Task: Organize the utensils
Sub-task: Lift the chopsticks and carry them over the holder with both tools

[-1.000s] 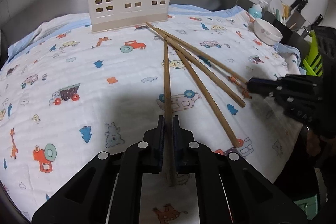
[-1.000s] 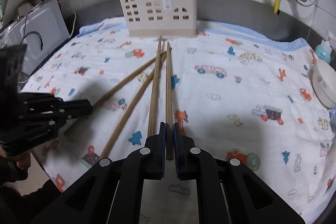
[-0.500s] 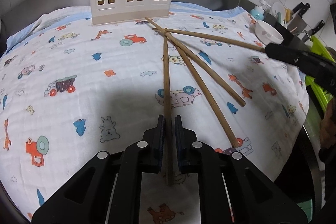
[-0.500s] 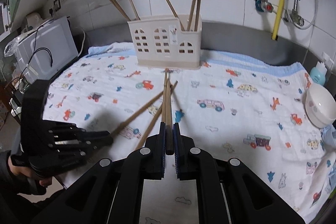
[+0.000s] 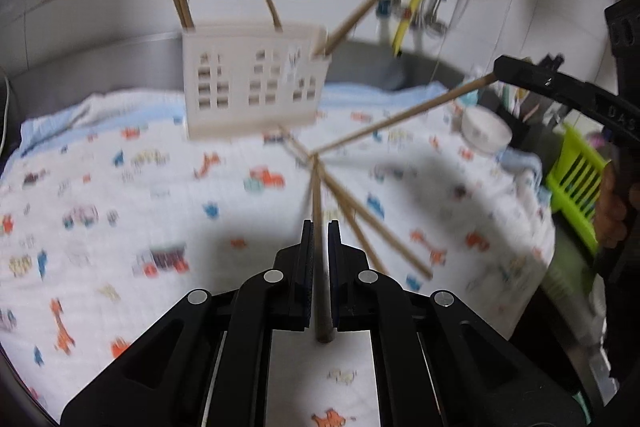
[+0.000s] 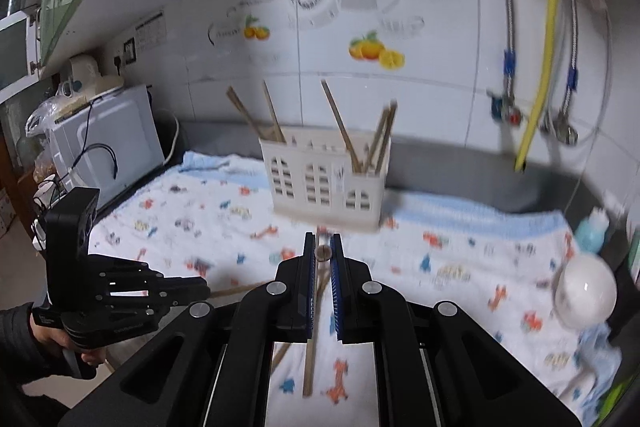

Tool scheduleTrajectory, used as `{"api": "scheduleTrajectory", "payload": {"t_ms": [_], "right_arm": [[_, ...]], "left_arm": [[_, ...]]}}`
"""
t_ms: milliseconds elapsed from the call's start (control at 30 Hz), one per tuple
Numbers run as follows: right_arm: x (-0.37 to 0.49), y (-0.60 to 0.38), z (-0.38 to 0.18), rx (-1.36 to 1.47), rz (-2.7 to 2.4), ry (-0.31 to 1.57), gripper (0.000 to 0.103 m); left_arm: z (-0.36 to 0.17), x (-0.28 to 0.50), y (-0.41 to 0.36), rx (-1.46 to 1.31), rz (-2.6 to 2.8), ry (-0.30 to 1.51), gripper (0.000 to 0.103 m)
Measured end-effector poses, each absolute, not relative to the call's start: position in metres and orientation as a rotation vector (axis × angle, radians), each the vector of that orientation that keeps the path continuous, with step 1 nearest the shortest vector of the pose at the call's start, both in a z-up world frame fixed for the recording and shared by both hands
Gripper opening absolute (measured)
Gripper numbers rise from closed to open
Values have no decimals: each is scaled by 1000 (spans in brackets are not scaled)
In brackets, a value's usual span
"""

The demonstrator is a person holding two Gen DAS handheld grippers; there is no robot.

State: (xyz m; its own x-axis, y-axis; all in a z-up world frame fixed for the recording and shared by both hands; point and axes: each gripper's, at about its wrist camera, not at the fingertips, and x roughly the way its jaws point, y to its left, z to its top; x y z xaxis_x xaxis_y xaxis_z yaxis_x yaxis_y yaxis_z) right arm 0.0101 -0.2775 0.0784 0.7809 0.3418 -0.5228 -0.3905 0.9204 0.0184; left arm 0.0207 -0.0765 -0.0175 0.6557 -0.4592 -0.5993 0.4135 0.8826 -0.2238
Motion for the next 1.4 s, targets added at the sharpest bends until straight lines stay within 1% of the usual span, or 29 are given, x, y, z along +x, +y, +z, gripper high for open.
{"api": "scheduleTrajectory", "payload": {"t_ms": [133,233,400,433,667,767,833,900,1067,1100,1133,1233,1300,1400], "right_arm": [[21,-273,99,-113,408,523,7],[27,-269,107,-130,408,515,7],[27,-263,107,-145,420,515,7],[27,-262,106,-145,421,516,7],[28,-260,107,-150,422,513,7],[28,-258,108,-156,423,509,7],[28,-257,108,-158,423,512,7],[28,-257,107,-158,423,515,7],[30,-257,105,-156,422,522,7],[30,-257,105,-155,423,521,7],[30,-257,105,-154,422,521,7],[29,-255,107,-151,423,512,7],[29,-255,111,-151,424,504,7],[30,-255,118,-149,427,492,7]], "left_arm": [[4,26,-71,-73,-504,628,5],[6,30,-70,-64,-519,637,5],[-17,28,-68,-42,-522,718,5],[-25,27,-67,-34,-516,744,8],[-68,23,-60,20,-466,856,9],[-80,23,-57,33,-449,882,17],[-85,24,-55,30,-444,893,24],[-89,25,-55,36,-438,895,25],[-93,26,-61,77,-445,891,23],[-93,26,-62,86,-438,891,18],[-92,27,-63,95,-427,890,10],[-88,29,-63,84,-438,893,6],[-79,28,-64,84,-447,872,5],[-53,30,-56,3,-480,814,5]]}}
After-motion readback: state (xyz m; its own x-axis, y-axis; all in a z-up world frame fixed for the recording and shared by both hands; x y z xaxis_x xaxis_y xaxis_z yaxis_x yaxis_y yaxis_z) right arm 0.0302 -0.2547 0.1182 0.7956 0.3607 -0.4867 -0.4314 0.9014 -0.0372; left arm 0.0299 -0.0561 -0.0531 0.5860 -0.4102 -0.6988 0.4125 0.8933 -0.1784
